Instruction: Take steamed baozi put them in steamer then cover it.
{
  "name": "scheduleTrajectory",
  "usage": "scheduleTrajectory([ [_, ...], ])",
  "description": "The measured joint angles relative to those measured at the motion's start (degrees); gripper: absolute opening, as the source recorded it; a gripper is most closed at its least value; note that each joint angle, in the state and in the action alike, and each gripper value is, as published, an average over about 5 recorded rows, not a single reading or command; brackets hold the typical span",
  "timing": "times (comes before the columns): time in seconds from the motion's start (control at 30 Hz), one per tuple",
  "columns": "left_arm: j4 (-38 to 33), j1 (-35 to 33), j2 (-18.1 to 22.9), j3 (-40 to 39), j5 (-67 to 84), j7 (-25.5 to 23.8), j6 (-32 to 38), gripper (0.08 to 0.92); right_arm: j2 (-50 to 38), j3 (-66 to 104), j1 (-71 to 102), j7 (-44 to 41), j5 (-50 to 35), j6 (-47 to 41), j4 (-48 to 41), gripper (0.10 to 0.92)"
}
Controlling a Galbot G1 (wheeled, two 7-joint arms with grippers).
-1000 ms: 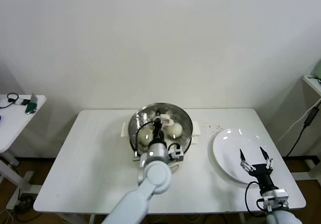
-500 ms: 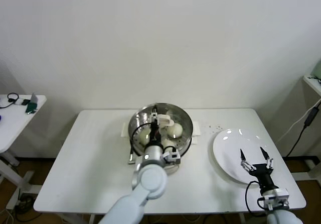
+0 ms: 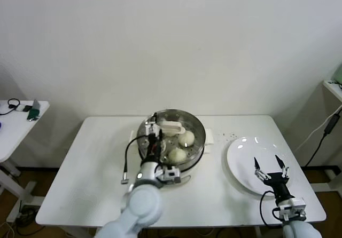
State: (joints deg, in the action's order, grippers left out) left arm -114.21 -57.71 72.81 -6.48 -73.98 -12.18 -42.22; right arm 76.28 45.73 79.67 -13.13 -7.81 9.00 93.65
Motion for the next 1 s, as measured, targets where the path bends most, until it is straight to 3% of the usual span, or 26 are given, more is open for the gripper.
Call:
scheduleTrajectory([
  [0.43, -8.55, -12.28, -3.26, 13.92, 23.74, 15.18, 2.06, 0.823, -0.72, -0.55, 0.52, -0.69, -0.31, -0.04, 0.59, 0.823],
  [0.7, -8.48, -19.92, -1.74, 27.47, 44.85, 18.80, 18.22, 0.823, -1.54, -1.62, 1.78, -1.64, -2.09, 0.44, 1.81, 0.823],
  [1.0, -1.34, -25.63, 1.59, 39.51, 64.11, 19.14, 34.91, 0.823, -2.54, -2.44, 3.25, -2.48, -3.86, 1.35, 2.71, 0.823],
])
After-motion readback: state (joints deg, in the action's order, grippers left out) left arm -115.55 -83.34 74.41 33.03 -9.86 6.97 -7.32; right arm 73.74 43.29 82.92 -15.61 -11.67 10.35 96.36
